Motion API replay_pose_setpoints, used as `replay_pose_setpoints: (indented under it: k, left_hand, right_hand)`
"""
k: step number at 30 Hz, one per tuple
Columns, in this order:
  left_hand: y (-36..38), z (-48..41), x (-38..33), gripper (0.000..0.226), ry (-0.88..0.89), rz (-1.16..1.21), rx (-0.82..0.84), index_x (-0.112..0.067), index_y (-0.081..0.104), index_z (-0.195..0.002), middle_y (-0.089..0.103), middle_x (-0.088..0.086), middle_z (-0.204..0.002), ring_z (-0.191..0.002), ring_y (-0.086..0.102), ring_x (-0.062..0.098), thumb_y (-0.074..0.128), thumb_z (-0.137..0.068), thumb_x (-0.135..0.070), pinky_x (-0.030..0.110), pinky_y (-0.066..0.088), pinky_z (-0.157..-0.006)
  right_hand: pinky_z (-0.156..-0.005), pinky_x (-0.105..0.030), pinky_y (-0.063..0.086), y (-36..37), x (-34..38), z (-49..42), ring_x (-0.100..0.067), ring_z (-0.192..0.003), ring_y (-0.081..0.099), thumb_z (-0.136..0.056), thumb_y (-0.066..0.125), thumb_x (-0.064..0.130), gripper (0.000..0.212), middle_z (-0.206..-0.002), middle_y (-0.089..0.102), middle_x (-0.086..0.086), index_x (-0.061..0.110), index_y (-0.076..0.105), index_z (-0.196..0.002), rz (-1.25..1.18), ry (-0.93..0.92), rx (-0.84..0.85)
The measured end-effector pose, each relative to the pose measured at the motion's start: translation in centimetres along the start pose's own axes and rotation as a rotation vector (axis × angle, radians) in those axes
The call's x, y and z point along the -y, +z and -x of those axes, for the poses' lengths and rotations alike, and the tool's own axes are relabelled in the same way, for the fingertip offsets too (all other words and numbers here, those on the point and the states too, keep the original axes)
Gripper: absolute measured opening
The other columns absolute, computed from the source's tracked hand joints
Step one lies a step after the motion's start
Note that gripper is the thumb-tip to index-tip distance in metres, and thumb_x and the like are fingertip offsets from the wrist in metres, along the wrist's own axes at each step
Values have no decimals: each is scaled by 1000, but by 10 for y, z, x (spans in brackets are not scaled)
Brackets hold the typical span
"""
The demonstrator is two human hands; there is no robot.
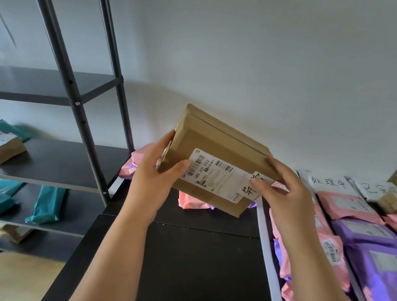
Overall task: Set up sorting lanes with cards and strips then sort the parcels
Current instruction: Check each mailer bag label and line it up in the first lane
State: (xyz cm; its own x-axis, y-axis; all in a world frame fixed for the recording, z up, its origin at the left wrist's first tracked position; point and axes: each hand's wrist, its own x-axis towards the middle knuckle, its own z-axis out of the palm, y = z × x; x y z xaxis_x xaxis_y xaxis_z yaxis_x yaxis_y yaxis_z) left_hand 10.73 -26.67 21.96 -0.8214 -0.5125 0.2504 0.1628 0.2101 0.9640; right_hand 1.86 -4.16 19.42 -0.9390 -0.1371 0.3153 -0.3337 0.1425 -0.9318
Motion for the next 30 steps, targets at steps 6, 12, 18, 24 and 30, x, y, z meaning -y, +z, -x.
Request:
replay_pose_setpoints:
  k: [6, 12, 18, 24, 30]
  left_hand:
    - [2, -2, -7, 72, -23, 119, -232, -40, 48, -138, 56, -10, -131, -113, 57, 3, 83, -77, -25, 12, 47, -71]
    - [13, 1, -10, 61, -105, 420, -199, -21, 56, -132, 69, -2, -121, -115, 65, 17, 79, -78, -7, 34, 56, -89]
    - [35, 11, -9, 76, -20, 457, -10, -39, 44, -143, 64, -4, -131, -121, 62, 18, 65, -87, 7, 50, 51, -100]
    - [38, 10, -5, 77, -50, 380, -20, -44, 37, -146, 64, -14, -129, -116, 64, 10, 70, -88, -7, 50, 52, -99]
    - [36, 4, -7, 36, -111, 314, -106, -34, 58, -114, 71, -24, -103, -96, 69, -2, 76, -84, -24, 21, 59, -71]
  right_hand:
    - [-64, -2, 48, -1, 4, -1, 19, -94, 59, -88, 74, 32, 38, -101, 62, 41, 52, 58, -117, -50, 14, 1]
    - [-81, -25, 53, 0, 4, -3, -5, -103, 66, -91, 70, 36, 35, -109, 71, 16, 49, 57, -121, -101, 71, 38]
    - [-87, -32, 56, 4, 14, 1, -13, -101, 71, -88, 69, 44, 38, -110, 74, 6, 39, 56, -124, -135, 85, 106]
    - [-76, -15, 48, 0, 24, 1, -6, -109, 63, -89, 68, 42, 30, -114, 69, 11, 34, 62, -117, 31, 55, 106]
    - [-73, -7, 52, -3, 31, 0, 6, -99, 65, -90, 68, 41, 29, -105, 71, 19, 28, 60, -114, 38, 10, 131]
